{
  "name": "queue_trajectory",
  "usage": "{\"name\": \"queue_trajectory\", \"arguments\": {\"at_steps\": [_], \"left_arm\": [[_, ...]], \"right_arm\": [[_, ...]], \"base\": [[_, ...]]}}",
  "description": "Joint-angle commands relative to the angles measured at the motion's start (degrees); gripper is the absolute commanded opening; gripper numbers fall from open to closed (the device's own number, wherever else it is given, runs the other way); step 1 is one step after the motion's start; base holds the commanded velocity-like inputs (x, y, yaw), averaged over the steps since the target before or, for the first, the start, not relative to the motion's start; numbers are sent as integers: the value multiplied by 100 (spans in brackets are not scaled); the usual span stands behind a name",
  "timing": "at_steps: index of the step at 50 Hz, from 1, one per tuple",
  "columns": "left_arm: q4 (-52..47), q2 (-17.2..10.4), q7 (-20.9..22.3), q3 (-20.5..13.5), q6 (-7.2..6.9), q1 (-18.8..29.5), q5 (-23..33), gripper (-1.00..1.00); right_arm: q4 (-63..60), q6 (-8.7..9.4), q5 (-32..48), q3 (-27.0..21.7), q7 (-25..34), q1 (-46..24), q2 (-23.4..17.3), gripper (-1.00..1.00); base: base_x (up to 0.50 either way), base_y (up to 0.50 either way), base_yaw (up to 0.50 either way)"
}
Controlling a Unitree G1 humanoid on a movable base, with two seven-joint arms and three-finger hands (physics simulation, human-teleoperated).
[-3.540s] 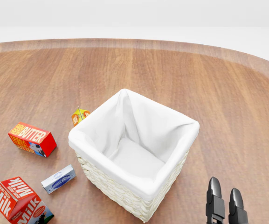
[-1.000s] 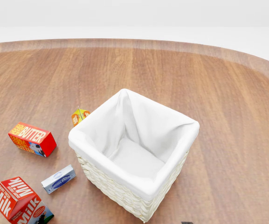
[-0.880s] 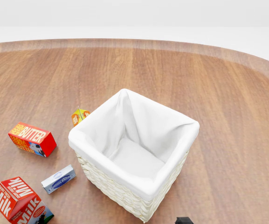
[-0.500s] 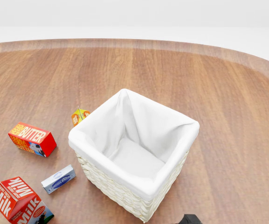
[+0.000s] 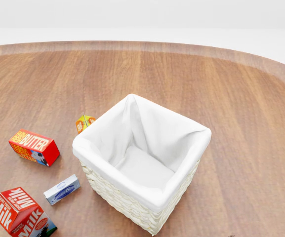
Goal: Pick up the alphabet soup, and put it in the basket.
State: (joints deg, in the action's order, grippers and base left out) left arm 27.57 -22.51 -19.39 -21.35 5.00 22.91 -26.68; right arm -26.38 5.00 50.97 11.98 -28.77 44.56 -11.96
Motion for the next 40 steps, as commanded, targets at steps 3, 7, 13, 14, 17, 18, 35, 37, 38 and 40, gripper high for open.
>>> {"name": "queue_trajectory", "arguments": {"at_steps": [3,7,13,14,17,18,35,37,38,40], "left_arm": [[51,-1,8,1,0,26,5,100],[20,-2,7,3,0,5,1,100],[-51,-1,-11,-3,0,-15,0,100],[-58,0,-9,-6,0,-17,-1,100],[-10,6,1,-5,0,1,9,100],[7,5,4,-2,0,7,11,100],[51,-8,-14,18,0,31,4,100],[59,-5,-11,17,0,28,8,100],[55,-4,-14,17,0,26,12,100],[34,0,-20,13,0,16,10,100]], "right_arm": [[-1268,0,1260,-760,677,429,748,-100],[-1750,0,1639,-950,1158,495,1010,-100],[-2288,0,2128,-1308,1931,401,1444,-100],[-2489,0,2276,-1368,2159,369,1535,-100],[-2698,0,2450,-1530,2460,308,1764,-100],[-2819,0,2535,-1628,2665,213,1840,-100],[-3058,0,3708,-1826,4471,-1448,2294,-100],[-3136,0,4123,-1645,4868,-1847,2264,-100],[-3157,0,4260,-1535,5040,-2002,2217,-100],[-3155,0,4630,-1326,5420,-2403,2110,-100]], "base": [[0,0,0],[0,0,0],[0,0,0],[0,0,0],[0,0,0],[0,0,0],[0,0,0],[0,0,0],[0,0,0],[0,0,0]]}}
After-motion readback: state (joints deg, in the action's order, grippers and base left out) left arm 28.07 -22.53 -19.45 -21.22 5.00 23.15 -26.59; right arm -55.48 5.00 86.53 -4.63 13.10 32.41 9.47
